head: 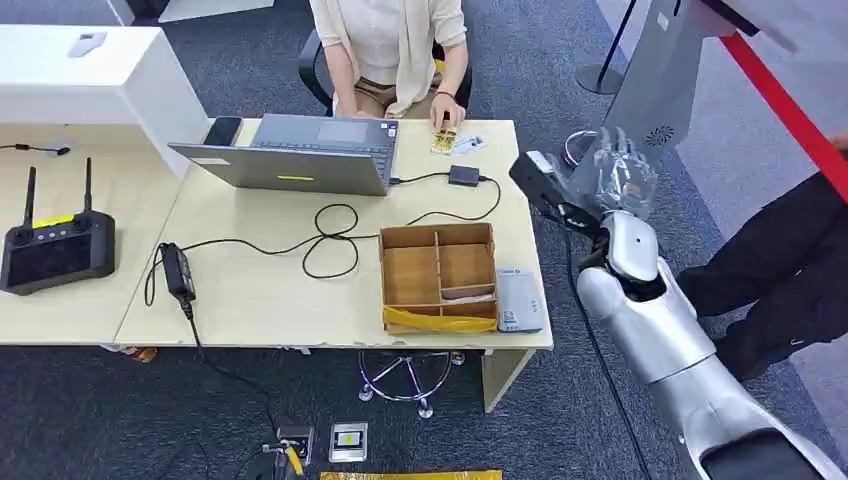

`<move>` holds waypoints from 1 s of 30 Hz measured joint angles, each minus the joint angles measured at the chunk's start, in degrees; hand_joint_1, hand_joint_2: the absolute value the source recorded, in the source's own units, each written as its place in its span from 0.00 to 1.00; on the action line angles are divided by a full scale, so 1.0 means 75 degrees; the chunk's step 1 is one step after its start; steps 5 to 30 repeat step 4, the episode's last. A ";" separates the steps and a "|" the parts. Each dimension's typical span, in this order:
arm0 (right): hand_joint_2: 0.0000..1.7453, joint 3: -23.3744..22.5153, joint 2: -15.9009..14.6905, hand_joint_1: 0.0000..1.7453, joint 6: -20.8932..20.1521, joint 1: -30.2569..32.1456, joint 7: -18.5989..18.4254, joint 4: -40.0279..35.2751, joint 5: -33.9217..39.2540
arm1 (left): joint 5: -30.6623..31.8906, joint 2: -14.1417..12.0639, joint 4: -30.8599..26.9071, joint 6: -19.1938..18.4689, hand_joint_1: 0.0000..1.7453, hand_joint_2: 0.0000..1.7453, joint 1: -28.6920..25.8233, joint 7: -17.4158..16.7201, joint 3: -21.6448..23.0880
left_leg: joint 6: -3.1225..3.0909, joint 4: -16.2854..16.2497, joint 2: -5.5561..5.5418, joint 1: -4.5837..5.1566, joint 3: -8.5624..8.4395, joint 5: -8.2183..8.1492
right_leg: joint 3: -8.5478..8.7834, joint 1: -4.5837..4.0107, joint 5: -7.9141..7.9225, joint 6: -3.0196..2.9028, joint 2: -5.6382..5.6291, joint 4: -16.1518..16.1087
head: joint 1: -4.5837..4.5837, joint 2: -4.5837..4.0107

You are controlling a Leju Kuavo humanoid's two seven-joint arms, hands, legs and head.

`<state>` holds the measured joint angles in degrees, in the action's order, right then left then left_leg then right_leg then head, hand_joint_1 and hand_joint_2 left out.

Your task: Pass the card to the sensor for recognition and then transmit it.

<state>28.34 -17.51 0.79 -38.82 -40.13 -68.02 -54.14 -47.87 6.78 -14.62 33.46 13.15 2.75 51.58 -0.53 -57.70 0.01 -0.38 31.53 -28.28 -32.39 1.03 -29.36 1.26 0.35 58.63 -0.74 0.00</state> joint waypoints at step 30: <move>0.00 -0.0367 -0.0227 0.00 0.0534 0.0291 0.0006 -0.0105 0.0312 | -0.0041 -0.0006 0.0003 0.0015 0.00 0.00 -0.0024 0.0058 -0.0003 | -0.0002 0.0000 0.0013 0.0002 -0.0005 -0.0003 | 0.0000 0.0002 0.0000 0.0001 -0.0010 -0.0005 | 0.0006 0.0000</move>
